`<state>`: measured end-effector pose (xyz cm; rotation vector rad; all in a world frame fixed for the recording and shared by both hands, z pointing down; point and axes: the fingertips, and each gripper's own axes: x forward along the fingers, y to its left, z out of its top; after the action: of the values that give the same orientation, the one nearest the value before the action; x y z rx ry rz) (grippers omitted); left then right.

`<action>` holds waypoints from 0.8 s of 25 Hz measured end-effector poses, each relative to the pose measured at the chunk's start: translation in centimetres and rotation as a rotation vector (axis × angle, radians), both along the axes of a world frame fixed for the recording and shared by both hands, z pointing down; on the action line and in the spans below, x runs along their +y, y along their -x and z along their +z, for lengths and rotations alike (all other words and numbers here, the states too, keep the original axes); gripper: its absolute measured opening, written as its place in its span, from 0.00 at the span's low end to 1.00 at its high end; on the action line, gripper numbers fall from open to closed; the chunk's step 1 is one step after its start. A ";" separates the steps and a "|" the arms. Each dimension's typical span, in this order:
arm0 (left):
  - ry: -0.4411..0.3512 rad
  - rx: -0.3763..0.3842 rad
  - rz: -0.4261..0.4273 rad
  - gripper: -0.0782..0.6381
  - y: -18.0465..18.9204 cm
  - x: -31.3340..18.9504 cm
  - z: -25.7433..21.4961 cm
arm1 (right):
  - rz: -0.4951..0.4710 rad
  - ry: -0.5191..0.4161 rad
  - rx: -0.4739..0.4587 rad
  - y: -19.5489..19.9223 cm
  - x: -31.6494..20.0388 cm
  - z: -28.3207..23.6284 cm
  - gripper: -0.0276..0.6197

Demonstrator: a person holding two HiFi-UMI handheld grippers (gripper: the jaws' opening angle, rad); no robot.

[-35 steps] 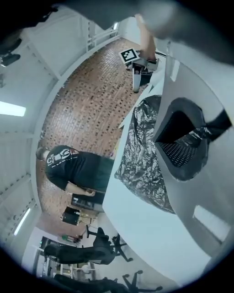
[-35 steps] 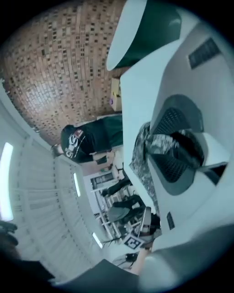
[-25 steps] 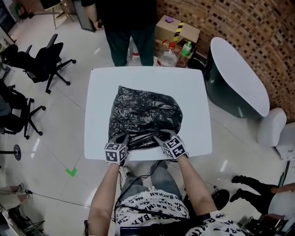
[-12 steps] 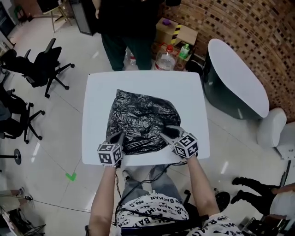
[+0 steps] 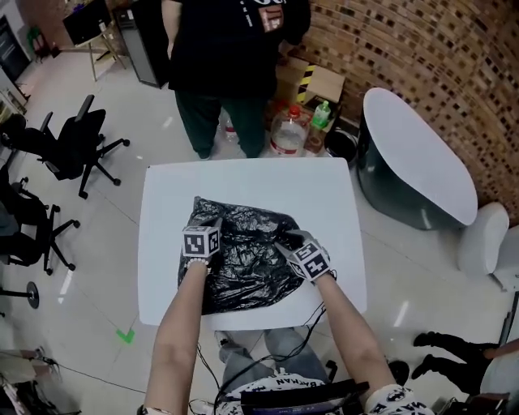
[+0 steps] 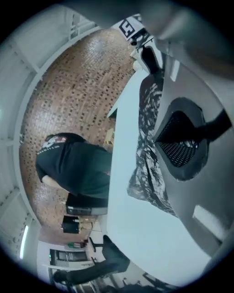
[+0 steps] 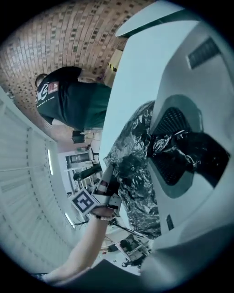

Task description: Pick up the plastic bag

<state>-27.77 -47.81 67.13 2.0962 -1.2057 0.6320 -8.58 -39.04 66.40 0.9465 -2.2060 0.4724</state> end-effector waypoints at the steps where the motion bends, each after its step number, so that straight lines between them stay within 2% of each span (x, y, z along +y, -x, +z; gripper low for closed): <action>1: 0.038 -0.030 -0.027 0.11 0.6 -0.4 1.2 | -0.022 0.008 0.027 -0.1 -0.1 0.9 0.30; 3: 0.058 -0.080 -0.056 0.11 1.7 -1.0 2.1 | -0.044 0.012 0.057 -0.7 -0.4 2.1 0.31; 5: 0.045 -0.095 -0.065 0.11 2.1 -1.5 2.1 | -0.031 0.004 0.047 -1.6 -1.1 2.3 0.31; 9: 0.047 -0.094 -0.068 0.11 2.1 -1.7 2.5 | -0.007 0.015 0.002 -2.0 -1.9 2.1 0.31; 11: 0.032 -0.052 -0.074 0.11 2.1 -1.5 1.7 | 0.006 0.035 -0.061 -1.9 -1.7 1.4 0.31; 15: -0.142 0.046 -0.087 0.11 2.5 -0.4 -6.2 | 0.107 -0.071 -0.244 -3.4 -1.4 -5.4 0.31; 17: -0.223 0.091 -0.110 0.11 3.3 1.8 -10.8 | 0.172 -0.136 -0.339 -3.9 -0.6 -9.7 0.31; 20: -0.299 0.173 -0.152 0.11 4.9 6.6 -15.6 | 0.246 -0.200 -0.451 -3.5 2.4 -14.9 0.30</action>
<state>-32.70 -41.25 51.49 2.2192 -1.4116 0.2045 -5.10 -36.62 51.50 1.3342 -2.5867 0.6372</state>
